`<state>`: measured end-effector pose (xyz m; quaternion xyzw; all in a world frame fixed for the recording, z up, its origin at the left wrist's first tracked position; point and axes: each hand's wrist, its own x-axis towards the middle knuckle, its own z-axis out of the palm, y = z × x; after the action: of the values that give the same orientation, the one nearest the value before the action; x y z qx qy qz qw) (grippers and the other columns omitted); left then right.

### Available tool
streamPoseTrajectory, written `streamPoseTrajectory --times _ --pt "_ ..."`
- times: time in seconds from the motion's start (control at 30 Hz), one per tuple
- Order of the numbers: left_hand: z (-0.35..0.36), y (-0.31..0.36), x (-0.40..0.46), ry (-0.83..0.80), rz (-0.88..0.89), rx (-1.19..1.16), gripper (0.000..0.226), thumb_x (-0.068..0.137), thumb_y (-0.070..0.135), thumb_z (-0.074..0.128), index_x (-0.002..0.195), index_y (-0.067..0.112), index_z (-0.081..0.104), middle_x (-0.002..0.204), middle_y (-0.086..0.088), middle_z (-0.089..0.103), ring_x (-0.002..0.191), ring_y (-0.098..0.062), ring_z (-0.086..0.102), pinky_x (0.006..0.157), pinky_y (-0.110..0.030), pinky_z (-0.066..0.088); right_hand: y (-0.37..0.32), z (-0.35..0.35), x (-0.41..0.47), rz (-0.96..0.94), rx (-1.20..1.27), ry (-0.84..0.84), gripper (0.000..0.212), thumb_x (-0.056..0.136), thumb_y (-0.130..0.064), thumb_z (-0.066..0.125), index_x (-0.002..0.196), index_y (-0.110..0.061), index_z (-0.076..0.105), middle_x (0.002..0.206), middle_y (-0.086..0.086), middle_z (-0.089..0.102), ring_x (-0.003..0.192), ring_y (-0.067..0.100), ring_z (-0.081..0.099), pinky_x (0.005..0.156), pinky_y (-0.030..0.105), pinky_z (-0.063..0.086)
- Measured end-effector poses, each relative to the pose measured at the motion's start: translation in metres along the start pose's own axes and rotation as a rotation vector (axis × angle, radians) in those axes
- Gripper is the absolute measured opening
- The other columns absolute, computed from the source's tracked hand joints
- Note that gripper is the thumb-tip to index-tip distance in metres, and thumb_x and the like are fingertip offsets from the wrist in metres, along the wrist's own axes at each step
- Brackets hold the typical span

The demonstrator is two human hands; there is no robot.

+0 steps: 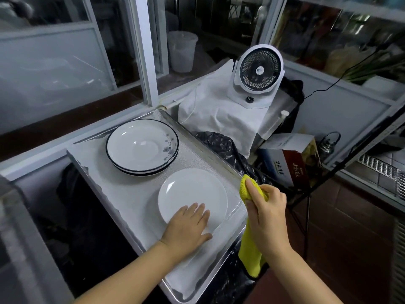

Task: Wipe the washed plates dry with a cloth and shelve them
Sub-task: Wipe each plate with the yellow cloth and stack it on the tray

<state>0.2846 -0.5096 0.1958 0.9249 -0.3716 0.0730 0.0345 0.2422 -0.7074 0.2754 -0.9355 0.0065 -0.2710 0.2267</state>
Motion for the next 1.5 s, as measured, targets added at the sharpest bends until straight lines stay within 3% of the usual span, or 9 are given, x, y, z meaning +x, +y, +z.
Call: streamPoseTrajectory --times 0.17,0.33,0.57,0.67,0.73,1.0,1.2,1.33,1.5 --pt "-0.023 -0.002 -0.011 0.004 -0.051 -0.077 0.058 0.073 0.058 0.036 0.094 0.022 0.076 0.103 -0.001 0.072 0.091 -0.016 0.068 0.081 -0.027 0.047 -0.027 0.003 0.007 -0.085 0.010 -0.001 0.041 0.087 -0.016 0.053 0.128 -0.020 0.055 0.109 0.014 0.050 0.091 0.022 0.035 0.072 0.036 0.034" --pt "-0.062 -0.034 -0.066 0.221 -0.240 -0.102 0.042 0.072 0.040 0.043 0.088 0.018 0.075 0.092 0.000 0.073 0.073 -0.017 0.069 0.063 -0.024 0.054 -0.081 0.024 0.018 -0.219 0.097 -0.066 0.040 0.084 -0.015 0.060 0.124 -0.019 0.062 0.108 0.014 0.054 0.094 0.022 0.037 0.076 0.032 0.032" --pt "-0.107 -0.094 -0.216 0.295 -0.731 -0.056 0.036 0.081 0.031 0.045 0.090 0.014 0.075 0.082 0.003 0.070 0.068 -0.018 0.066 0.052 -0.027 0.051 -0.215 0.078 0.003 -0.489 0.264 -0.201 0.038 0.089 -0.025 0.055 0.126 -0.023 0.062 0.112 0.011 0.054 0.096 0.024 0.039 0.080 0.031 0.035" --pt "-0.118 -0.117 -0.302 0.282 -0.947 -0.023 0.013 0.070 0.015 0.073 0.083 0.014 0.074 0.076 0.001 0.064 0.062 -0.022 0.062 0.044 -0.027 0.045 -0.297 0.107 -0.026 -0.625 0.319 -0.263 0.039 0.085 -0.024 0.062 0.124 -0.023 0.062 0.111 0.010 0.055 0.095 0.024 0.039 0.082 0.027 0.033" --pt "-0.116 -0.126 -0.343 0.198 -1.066 -0.064 0.028 0.057 0.008 0.085 0.082 0.013 0.073 0.076 -0.002 0.063 0.060 -0.026 0.061 0.042 -0.027 0.045 -0.335 0.119 -0.044 -0.674 0.351 -0.325 0.038 0.088 -0.028 0.059 0.126 -0.023 0.061 0.112 0.010 0.054 0.094 0.023 0.039 0.081 0.028 0.036" --pt "-0.071 -0.167 -0.561 0.077 -1.640 -0.270 0.037 0.093 0.028 0.051 0.129 0.021 0.057 0.125 -0.001 0.059 0.108 -0.023 0.059 0.080 -0.036 0.050 -0.483 0.202 -0.168 -0.876 0.504 -0.544 0.045 0.084 -0.026 0.066 0.127 -0.026 0.056 0.112 0.004 0.050 0.095 0.021 0.043 0.077 0.027 0.041" --pt "-0.002 -0.189 -0.679 0.025 -1.900 -0.485 0.024 0.098 0.030 0.043 0.094 0.012 0.058 0.102 -0.010 0.065 0.089 -0.028 0.059 0.075 -0.036 0.049 -0.530 0.281 -0.245 -0.901 0.457 -0.708 0.055 0.079 -0.021 0.074 0.128 -0.028 0.052 0.109 0.002 0.048 0.094 0.020 0.039 0.073 0.033 0.048" --pt "0.051 -0.204 -0.724 -0.027 -2.055 -0.693 0.029 0.097 0.030 0.045 0.101 0.007 0.063 0.109 -0.012 0.065 0.098 -0.031 0.060 0.081 -0.034 0.049 -0.546 0.331 -0.274 -0.884 0.394 -0.762 0.049 0.081 -0.028 0.064 0.129 -0.028 0.053 0.107 0.006 0.051 0.094 0.022 0.040 0.072 0.038 0.052" --pt "0.091 -0.224 -0.743 -0.027 -2.226 -0.844 0.031 0.092 0.034 0.056 0.101 0.006 0.065 0.102 -0.014 0.067 0.090 -0.033 0.061 0.069 -0.033 0.047 -0.548 0.376 -0.296 -0.867 0.339 -0.796 0.049 0.079 -0.026 0.064 0.127 -0.023 0.056 0.104 0.010 0.055 0.092 0.023 0.039 0.070 0.036 0.049"
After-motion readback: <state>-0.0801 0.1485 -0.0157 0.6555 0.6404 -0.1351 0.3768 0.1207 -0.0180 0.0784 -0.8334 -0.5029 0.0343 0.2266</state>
